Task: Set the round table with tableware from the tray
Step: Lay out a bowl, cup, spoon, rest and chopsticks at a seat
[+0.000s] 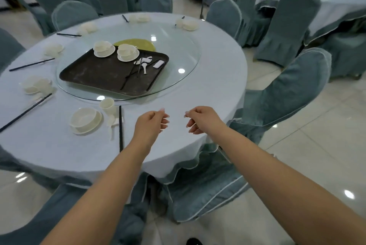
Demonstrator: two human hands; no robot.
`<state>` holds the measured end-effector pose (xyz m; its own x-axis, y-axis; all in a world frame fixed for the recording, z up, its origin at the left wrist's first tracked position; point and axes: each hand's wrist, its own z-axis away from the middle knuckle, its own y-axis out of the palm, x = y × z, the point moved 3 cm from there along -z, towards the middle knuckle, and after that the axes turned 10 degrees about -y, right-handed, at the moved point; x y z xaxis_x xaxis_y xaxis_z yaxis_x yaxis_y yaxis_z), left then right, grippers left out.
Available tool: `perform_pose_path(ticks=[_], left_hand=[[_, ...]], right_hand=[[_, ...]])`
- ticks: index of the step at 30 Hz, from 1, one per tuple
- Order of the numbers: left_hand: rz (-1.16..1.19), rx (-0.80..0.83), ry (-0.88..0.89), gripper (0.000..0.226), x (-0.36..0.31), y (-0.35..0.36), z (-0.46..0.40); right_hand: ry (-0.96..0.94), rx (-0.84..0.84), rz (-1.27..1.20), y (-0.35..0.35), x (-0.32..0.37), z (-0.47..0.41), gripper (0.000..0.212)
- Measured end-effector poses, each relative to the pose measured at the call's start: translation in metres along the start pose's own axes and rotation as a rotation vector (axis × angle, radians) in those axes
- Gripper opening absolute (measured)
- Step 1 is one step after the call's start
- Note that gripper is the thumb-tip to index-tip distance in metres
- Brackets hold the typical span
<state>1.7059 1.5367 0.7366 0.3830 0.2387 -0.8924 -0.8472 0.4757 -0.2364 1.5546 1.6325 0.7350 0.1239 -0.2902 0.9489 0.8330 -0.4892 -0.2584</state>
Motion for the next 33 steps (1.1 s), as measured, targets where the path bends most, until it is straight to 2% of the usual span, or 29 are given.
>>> perform_pose_path(ticks=[9, 16, 24, 33], left_hand=[[-0.042, 0.111, 0.008, 0.028, -0.005, 0.027, 0.022], [-0.047, 0.069, 0.006, 0.026, -0.018, 0.061, 0.02], [0.006, -0.02, -0.085, 0.028, -0.033, 0.179, 0.005], [0.082, -0.096, -0.125, 0.029, -0.07, 0.322, -0.002]], right_hand=[[0.03, -0.066, 0.007, -0.028, -0.006, 0.029, 0.017], [-0.023, -0.028, 0.035, -0.063, -0.013, 0.011, 0.017], [-0.107, 0.071, 0.113, -0.174, -0.036, -0.038, 0.017], [-0.074, 0.15, 0.086, -0.318, -0.069, -0.079, 0.014]])
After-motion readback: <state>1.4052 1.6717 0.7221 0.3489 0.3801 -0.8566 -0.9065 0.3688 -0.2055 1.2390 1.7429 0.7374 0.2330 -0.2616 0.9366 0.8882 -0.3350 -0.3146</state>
